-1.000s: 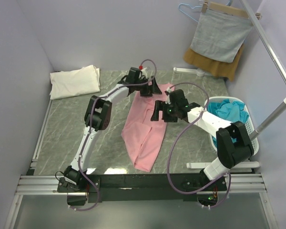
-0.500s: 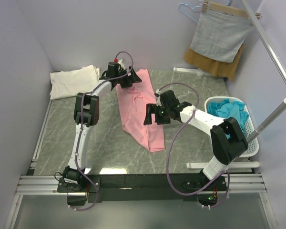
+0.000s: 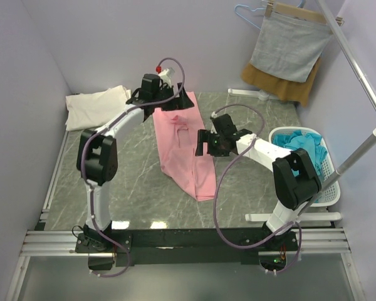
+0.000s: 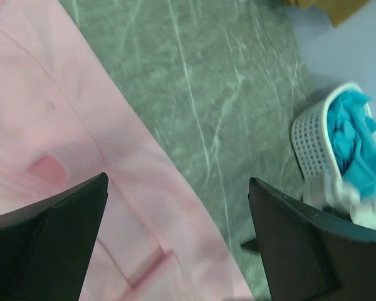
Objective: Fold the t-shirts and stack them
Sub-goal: Rotate the tshirt 90 degrees
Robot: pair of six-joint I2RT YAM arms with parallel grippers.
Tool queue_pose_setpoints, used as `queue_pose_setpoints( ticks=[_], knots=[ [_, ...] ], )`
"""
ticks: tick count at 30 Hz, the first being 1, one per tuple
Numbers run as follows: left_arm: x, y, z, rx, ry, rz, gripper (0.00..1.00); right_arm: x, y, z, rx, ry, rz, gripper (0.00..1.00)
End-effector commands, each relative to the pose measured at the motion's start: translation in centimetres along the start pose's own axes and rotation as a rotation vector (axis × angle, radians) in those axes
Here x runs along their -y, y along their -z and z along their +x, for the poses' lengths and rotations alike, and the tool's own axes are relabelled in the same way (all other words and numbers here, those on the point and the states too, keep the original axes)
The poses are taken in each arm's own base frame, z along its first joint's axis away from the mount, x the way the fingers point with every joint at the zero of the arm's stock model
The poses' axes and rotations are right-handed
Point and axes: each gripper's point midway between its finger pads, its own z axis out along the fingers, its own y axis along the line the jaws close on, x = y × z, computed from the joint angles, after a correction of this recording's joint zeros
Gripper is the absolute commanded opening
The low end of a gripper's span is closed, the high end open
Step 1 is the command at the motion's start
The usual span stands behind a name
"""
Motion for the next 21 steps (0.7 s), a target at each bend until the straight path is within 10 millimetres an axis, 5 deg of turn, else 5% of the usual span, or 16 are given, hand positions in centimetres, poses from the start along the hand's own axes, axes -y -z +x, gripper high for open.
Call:
queue_pose_setpoints(
  ticks=[1, 3, 4, 9, 21],
  knots=[
    [-0.6, 1.6, 7.3, -0.141, -0.059, -0.094, 0.99, 1.9, 0.9, -4.0, 0.112, -0.049, 0.059, 0.96],
    [-1.8, 2.1, 11.3, -0.206, -0.056, -0.141, 1.0, 3.0, 1.7, -5.0, 0.139, -0.078, 0.052, 0.96],
    [-0.8, 2.4, 12.3, -0.209, -0.075, -0.139, 1.0, 3.3, 1.9, -5.3, 0.147, -0.083, 0.051, 0.96],
    [-2.1, 3.6, 17.3, -0.266, -0.104, -0.245, 0.99, 5.4, 3.2, -6.7, 0.17, -0.116, 0.04, 0.96],
    [-3.0, 4.9, 20.1, -0.333, -0.218, -0.358, 0.99, 6.7, 2.5, -5.5, 0.127, -0.129, 0.033, 0.96]
  ],
)
